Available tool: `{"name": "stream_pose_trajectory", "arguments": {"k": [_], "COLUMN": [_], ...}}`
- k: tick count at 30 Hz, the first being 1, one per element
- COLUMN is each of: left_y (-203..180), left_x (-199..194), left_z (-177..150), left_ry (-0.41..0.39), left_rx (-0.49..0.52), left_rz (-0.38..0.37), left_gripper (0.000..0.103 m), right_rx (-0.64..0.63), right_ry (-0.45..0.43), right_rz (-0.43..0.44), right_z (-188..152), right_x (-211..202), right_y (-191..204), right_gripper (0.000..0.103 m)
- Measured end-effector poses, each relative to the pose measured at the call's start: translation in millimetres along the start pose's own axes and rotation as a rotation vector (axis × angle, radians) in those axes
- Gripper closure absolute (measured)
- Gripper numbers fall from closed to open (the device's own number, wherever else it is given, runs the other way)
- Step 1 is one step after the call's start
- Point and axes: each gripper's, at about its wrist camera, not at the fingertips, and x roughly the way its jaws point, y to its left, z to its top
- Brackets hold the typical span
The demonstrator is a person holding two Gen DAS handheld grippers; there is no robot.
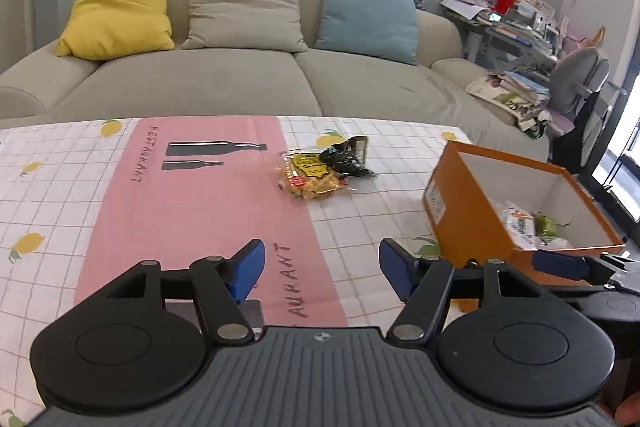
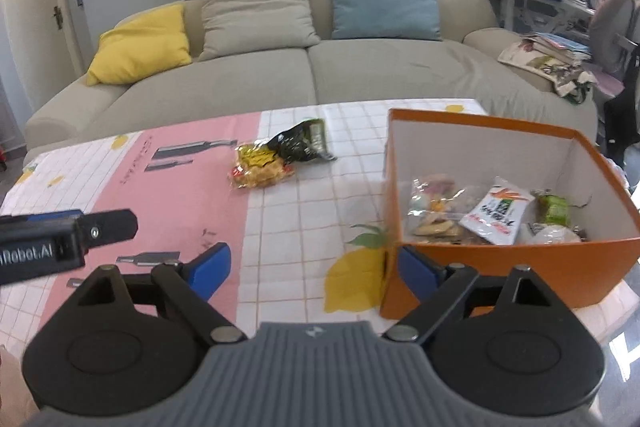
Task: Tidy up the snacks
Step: 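Withdraw both tools from the box toward the waffle and dark packets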
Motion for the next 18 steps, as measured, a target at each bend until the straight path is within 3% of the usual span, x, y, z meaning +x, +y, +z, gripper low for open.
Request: {"name": "stream_pose_trajectory", "arguments": {"k": [7,14,18], "left_y": [7.6,12.0,20.9], "left_x": [23.6,63.7,89.0], "left_z": [16.0,45.5,60.7], "left_ry": [-0.001,0.05,0.083], "left_rx": [0.049,0.147,0.144], "left_rz": [-0.022,-0.032,-0.057], "left_gripper": [0.026,0.025,0.025], "right_rx": [-0.095,-0.185,-0.241], "right_ry": [-0.017,-0.038,-0.005], "right_rz": [0.02,0.038,0.077], "right_z": [6.2,41.1,62.3], "right_x": [26.7,58.8,88.8], "right_y": [11.5,17.0,16.5], "right_gripper": [0.024,0.031,0.032]}}
